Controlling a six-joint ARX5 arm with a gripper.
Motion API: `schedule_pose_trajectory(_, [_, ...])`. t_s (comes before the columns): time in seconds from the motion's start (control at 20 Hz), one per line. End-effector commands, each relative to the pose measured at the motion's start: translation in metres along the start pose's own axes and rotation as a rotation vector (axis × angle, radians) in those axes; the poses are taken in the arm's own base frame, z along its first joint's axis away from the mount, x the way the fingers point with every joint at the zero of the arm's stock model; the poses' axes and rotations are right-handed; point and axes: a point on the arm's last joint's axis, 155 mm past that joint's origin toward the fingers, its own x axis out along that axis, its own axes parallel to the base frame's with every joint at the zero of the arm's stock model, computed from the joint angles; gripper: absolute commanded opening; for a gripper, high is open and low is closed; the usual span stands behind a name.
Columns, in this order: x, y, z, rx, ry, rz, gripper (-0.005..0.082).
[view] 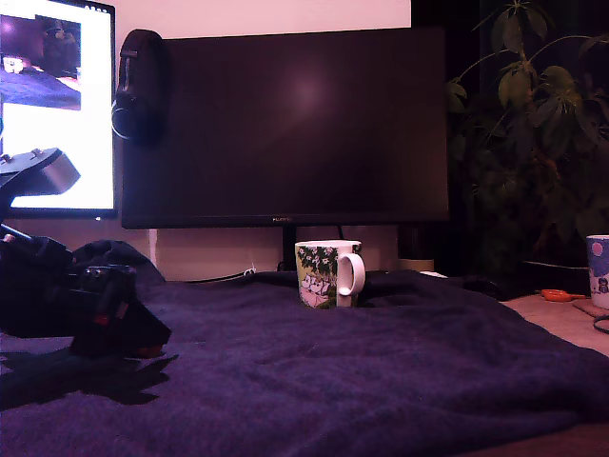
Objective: Pick up the coffee capsules on the table and drop them inside the coffee cup
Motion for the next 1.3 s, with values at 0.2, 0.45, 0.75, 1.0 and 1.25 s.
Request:
schedule_pose_trajectory(0.2, [0.001, -0.001, -0.004, 0.004, 0.013, -0.004, 0.0365])
schedule_pose_trajectory(0.45, [0.001, -0.001, -0.004, 0.004, 0.013, -0.004, 0.03])
schedule_pose_trajectory(0.75, [0.001, -0.001, 0.0, 0.007, -0.004, -0.005, 0.0223])
schedule_pose_trajectory(1.0, [0.0, -0.005, 0.014, 0.015, -0.054, -0.023, 0.018])
schedule_pose_trajectory(1.25, [-0.007, -0.008, 0.04, 0.029, -0.135, -0.039, 0.018])
